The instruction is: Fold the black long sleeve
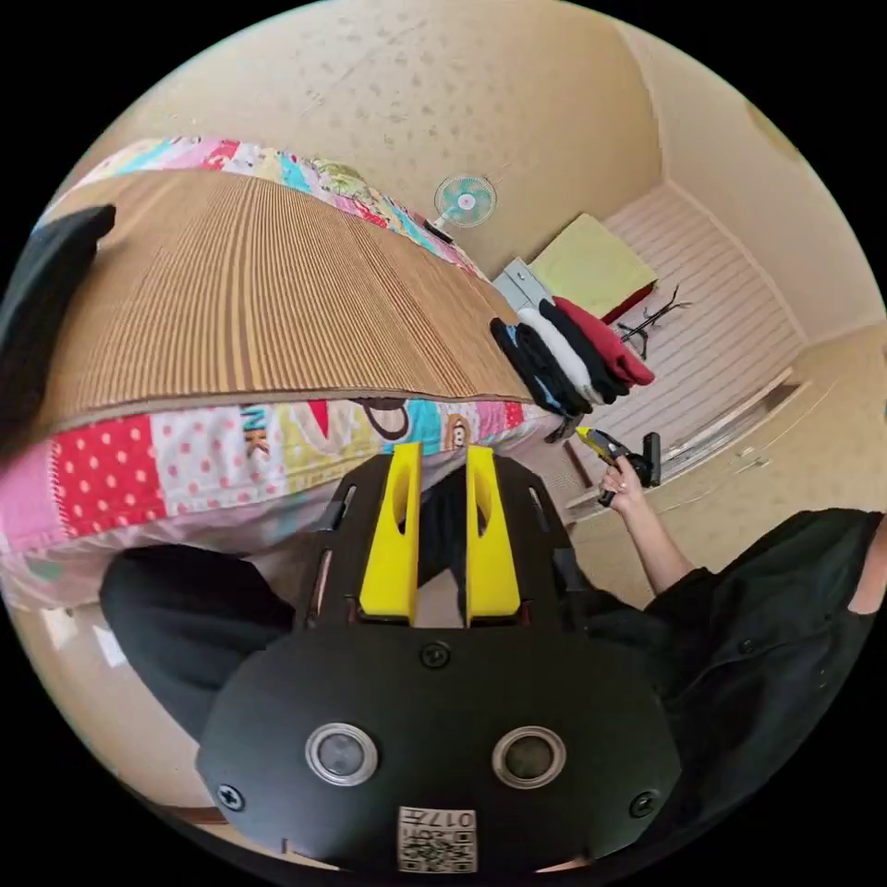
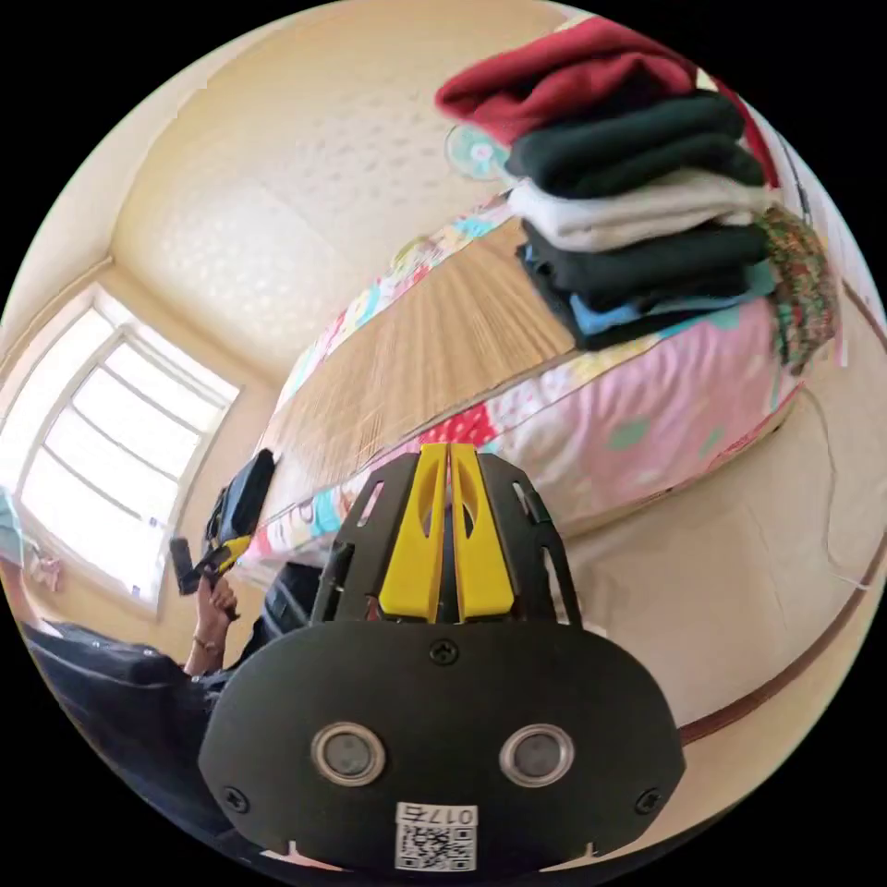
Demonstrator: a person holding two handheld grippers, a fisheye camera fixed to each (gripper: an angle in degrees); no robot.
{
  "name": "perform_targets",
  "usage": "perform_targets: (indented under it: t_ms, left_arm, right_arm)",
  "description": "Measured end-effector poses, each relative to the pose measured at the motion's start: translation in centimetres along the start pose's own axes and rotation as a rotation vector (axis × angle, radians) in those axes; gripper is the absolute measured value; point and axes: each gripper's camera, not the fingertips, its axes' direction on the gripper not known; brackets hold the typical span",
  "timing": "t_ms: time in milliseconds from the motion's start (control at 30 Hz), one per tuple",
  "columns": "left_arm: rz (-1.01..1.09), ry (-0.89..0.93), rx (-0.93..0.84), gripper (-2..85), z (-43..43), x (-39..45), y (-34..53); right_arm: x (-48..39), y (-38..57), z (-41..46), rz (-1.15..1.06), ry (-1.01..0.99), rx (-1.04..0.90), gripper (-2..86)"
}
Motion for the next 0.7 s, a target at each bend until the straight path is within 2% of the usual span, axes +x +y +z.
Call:
perform_targets:
  t_ms: [67,100,167,267,333,400,467,533,667,700]
  left_arm:
    - [0.139,-0.336,-0.026,5.7,-2.6,3.1,0.2]
    - [0.171,-0.429,-0.022,4.8,-3.2,3.8,0.4]
    - [0.212,-0.741,0.069,1.5,-5.8,5.3,1.9]
    - [0.099,-0.941,0.199,0.5,-10.4,4.4,3.6]
    - [-0.024,-0.96,0.257,0.7,-14.3,2.4,4.4]
    - [-0.176,-0.894,0.379,1.5,-19.5,-0.4,5.7]
    - [-0.35,-0.784,0.542,6.0,-27.1,-4.9,7.4]
    - [-0.421,-0.812,0.589,10.1,-31.6,-7.6,7.4]
    - [-0.468,-1.079,0.436,11.1,-35.8,-13.1,3.7]
    - [-0.465,-1.092,0.397,10.6,-35.7,-14.1,3.1]
  right_arm:
    - [-1.8,2.6,5.4,-0.056,-0.197,-0.116,0.6]
    - [-2.2,3.1,6.4,-0.061,-0.247,-0.124,0.5]
    - [-3.2,4.1,10.0,-0.078,-0.446,-0.14,0.4]
    - [-4.5,3.4,13.5,-0.11,-0.584,-0.231,0.3]
    - [-5.7,2.7,14.7,-0.186,-0.581,-0.302,0.2]
    - [-6.5,2.0,15.4,-0.249,-0.534,-0.37,0.2]
    - [-6.3,1.2,15.5,-0.28,-0.529,-0.418,0.2]
    - [-5.2,0.5,15.2,-0.249,-0.548,-0.421,0.2]
    - [-1.8,-1.8,13.7,-0.158,-0.623,-0.373,0.3]
    - [-1.3,-2.1,13.5,-0.142,-0.632,-0.367,0.3]
